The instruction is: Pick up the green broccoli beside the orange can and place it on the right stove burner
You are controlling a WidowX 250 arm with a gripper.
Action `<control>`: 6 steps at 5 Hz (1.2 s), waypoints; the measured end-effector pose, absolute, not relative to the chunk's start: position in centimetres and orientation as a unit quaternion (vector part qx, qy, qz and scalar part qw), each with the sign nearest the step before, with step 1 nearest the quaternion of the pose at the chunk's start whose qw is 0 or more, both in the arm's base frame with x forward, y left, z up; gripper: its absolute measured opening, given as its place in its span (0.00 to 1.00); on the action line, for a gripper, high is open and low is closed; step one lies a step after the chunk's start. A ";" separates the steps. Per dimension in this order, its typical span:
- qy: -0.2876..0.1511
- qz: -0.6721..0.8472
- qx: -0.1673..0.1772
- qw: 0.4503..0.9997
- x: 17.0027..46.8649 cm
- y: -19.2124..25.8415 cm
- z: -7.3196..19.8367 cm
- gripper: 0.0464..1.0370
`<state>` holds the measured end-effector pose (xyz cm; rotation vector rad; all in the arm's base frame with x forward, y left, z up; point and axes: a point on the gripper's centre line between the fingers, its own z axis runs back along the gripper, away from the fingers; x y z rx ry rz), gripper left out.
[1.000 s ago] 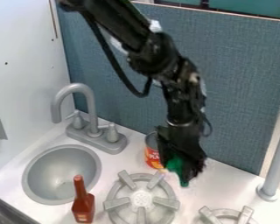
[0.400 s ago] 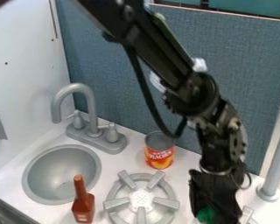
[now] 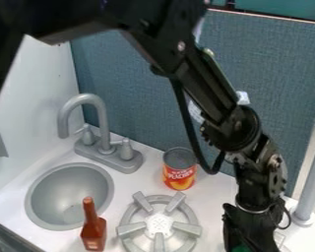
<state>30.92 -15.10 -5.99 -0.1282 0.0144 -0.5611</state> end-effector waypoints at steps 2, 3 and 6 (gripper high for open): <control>0.006 -0.279 -0.061 0.958 32.0 -15.4 -7.5 0.77; 0.005 -0.293 -0.073 0.953 32.1 -15.8 -8.3 0.77; 0.035 -0.278 -0.049 0.959 31.9 -15.6 -8.6 0.95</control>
